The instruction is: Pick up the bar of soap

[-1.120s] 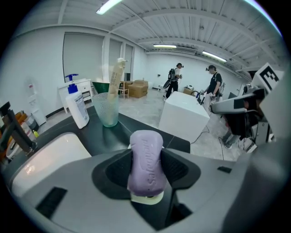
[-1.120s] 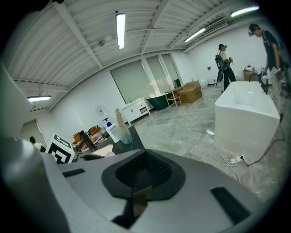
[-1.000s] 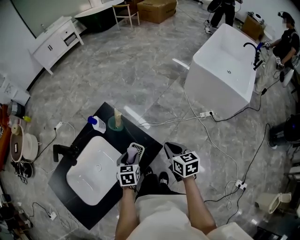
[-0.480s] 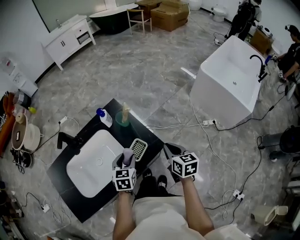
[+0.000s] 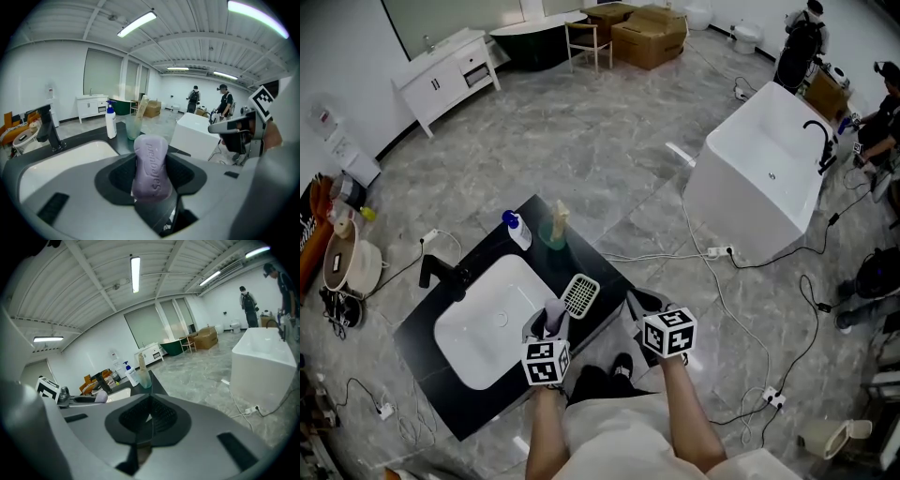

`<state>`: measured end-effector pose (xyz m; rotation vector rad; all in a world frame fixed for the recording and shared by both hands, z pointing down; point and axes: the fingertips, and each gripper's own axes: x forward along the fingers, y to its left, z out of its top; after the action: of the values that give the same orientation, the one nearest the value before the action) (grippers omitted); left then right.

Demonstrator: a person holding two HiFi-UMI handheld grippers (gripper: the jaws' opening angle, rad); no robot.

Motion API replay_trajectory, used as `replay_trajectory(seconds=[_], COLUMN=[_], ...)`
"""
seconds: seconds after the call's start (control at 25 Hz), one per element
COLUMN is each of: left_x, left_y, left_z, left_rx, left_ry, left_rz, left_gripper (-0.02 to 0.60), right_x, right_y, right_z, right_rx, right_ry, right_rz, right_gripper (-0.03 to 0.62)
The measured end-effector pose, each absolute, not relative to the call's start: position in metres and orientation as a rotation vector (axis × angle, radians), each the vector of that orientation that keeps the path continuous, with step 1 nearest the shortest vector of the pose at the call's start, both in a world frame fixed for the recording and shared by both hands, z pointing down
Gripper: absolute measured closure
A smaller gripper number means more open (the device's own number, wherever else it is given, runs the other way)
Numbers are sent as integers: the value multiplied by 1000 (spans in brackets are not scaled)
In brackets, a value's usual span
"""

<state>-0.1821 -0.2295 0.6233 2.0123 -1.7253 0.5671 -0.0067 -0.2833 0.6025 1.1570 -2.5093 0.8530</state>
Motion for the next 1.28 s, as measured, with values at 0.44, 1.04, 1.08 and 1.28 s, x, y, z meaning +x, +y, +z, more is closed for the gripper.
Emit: replay_trajectory(seconds=[0.44, 1.04, 1.08, 1.28], left_x=[-199, -205, -206, -210], left_y=[-206, -174, -171, -155], left_z=[594, 565, 563, 556], left_rx=[2057, 2110, 2113, 2133], left_ry=[-1711, -1741, -1751, -1791], left_rz=[541, 457, 445, 402], left_gripper=[380, 380, 380, 380], right_x=[-19, -20, -19, -12], right_y=[-253, -196, -192, -175], right_z=[602, 575, 575, 575], right_rx=[1276, 1332, 1337, 1370], right_ry=[-2484, -2504, -2506, -2522], right_rz=[946, 824, 815, 791], right_gripper=[589, 589, 589, 589])
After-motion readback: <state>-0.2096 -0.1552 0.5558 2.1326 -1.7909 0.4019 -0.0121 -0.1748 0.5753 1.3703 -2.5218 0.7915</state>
